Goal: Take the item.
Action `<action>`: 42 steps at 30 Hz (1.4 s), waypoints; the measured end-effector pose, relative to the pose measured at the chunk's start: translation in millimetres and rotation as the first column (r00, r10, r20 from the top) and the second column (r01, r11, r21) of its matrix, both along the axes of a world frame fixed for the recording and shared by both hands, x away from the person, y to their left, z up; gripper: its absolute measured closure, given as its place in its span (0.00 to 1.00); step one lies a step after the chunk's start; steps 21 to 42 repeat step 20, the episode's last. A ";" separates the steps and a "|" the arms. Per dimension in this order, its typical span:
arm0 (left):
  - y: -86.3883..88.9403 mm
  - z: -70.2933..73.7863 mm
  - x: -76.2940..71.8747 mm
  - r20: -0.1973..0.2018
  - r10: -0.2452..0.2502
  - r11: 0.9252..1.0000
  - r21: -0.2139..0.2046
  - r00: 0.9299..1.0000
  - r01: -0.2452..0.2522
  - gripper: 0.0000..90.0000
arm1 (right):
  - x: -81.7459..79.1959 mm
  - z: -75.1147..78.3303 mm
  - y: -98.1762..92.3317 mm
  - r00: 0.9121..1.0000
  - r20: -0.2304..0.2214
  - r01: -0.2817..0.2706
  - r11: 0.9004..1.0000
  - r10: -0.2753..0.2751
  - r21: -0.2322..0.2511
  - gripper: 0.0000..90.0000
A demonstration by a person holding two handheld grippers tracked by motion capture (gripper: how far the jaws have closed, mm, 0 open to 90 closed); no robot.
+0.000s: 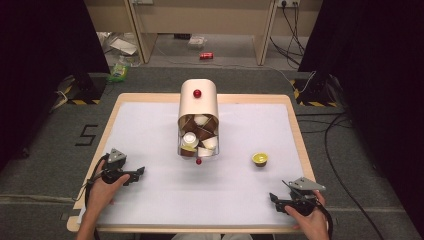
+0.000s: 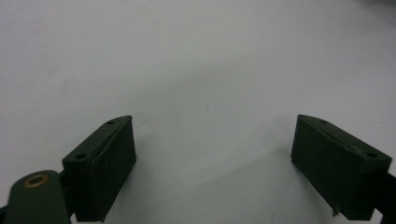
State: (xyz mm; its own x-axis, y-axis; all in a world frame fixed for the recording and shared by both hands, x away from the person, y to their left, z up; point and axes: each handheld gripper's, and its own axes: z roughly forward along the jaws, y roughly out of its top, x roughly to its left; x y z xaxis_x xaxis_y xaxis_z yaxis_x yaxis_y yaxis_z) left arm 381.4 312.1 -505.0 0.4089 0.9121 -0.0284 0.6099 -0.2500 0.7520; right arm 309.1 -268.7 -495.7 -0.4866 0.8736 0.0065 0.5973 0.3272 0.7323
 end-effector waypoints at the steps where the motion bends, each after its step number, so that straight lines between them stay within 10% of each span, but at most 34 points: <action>1: 0.0 0.0 0.0 0.000 0.000 1.000 0.000 1.000 0.000 0.15 | 0.0 -0.3 0.6 1.000 0.004 -0.006 1.000 0.006 -0.011 0.16; 42: 0.1 0.0 0.1 0.000 0.000 1.000 0.000 1.000 0.000 0.15 | -0.7 -2.0 0.9 1.000 0.008 -0.003 1.000 0.004 -0.003 0.15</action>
